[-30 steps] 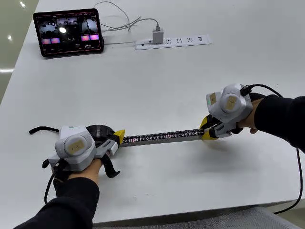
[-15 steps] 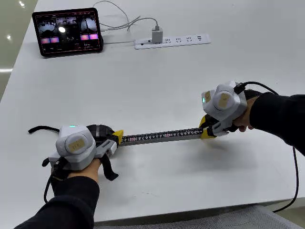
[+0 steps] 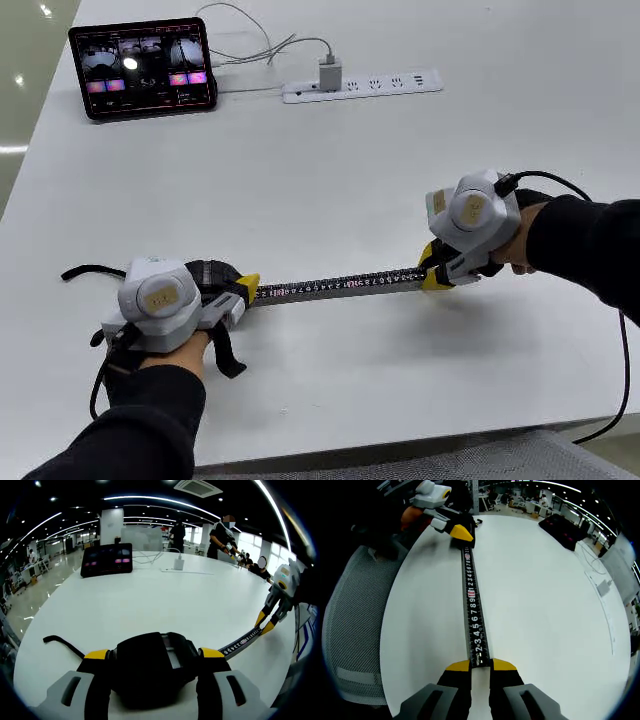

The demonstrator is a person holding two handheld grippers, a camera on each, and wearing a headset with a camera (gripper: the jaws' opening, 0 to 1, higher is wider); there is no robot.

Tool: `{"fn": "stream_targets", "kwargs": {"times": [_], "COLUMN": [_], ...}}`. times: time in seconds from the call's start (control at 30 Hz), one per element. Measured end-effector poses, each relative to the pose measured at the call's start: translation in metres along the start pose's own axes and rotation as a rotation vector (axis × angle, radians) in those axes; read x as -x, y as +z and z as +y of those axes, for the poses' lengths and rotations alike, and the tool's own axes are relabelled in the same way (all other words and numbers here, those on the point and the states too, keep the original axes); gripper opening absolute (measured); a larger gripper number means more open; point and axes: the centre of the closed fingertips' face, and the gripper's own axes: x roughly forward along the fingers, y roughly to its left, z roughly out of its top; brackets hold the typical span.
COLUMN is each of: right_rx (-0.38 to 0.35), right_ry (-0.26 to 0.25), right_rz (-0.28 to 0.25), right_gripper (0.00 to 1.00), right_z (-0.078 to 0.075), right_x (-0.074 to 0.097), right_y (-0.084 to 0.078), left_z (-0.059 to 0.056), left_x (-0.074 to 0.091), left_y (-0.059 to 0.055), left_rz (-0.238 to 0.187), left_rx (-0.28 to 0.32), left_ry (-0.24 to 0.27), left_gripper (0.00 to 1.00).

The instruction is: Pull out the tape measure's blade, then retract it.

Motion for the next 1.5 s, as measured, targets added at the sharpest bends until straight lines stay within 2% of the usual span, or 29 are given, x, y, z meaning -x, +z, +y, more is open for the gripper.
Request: {"fn": "stream_targets", "kwargs": {"times": [0.23, 0.53, 0.9, 1.5], "right_rx": [-0.037, 0.003, -0.021, -0.013], "right_ry": [0.009, 0.011, 0.013, 0.009], "right_rz": [0.001, 0.004, 0.012, 0.011], "right_gripper": [0.09, 0.09, 0.09, 0.09], "right_z": [-0.003, -0.001, -0.001, 0.000], "right_x": [-0.001, -0.003, -0.006, -0.010], "right_y": [0.003, 0.005, 0.009, 0.016], "left_z": [0.000, -0.001, -0.001, -0.002], "left_x": [0.000, 0.000, 0.000, 0.001], "left_y": [0.000, 0.000, -0.001, -0.002], "left_rz": [0.002, 0.009, 0.012, 0.015], "left_rx": [-0.004, -0.006, -0.007, -0.007], "left_ry": [-0.005, -0.010, -0.014, -0.014], "left_gripper": [0.65, 0.65, 0.65, 0.65]}}
